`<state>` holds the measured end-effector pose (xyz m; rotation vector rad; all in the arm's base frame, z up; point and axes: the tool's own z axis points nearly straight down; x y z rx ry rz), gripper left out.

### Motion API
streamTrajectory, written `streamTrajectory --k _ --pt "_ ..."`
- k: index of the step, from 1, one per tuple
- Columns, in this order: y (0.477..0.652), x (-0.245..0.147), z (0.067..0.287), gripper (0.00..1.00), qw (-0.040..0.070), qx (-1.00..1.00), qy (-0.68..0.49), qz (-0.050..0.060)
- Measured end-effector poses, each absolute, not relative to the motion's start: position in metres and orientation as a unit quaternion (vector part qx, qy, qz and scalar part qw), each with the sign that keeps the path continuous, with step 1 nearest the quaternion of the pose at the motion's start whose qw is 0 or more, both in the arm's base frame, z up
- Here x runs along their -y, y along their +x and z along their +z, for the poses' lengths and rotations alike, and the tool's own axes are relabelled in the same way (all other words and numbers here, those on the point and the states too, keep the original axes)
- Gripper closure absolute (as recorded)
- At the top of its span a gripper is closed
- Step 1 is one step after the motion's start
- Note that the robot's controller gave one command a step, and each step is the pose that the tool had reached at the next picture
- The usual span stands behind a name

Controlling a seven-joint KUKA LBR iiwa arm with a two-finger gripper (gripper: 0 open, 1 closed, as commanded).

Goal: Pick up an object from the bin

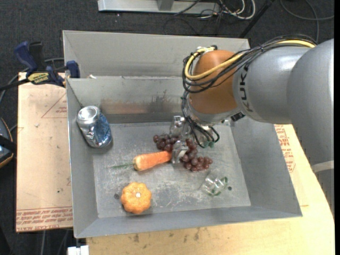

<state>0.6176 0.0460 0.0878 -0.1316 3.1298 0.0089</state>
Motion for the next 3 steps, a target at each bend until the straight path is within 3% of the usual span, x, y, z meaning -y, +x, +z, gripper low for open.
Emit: streamTrajectory --k 3 --pt "0.617 -0.045 0.103 1.00 0.001 -0.999 -0.041 0.001"
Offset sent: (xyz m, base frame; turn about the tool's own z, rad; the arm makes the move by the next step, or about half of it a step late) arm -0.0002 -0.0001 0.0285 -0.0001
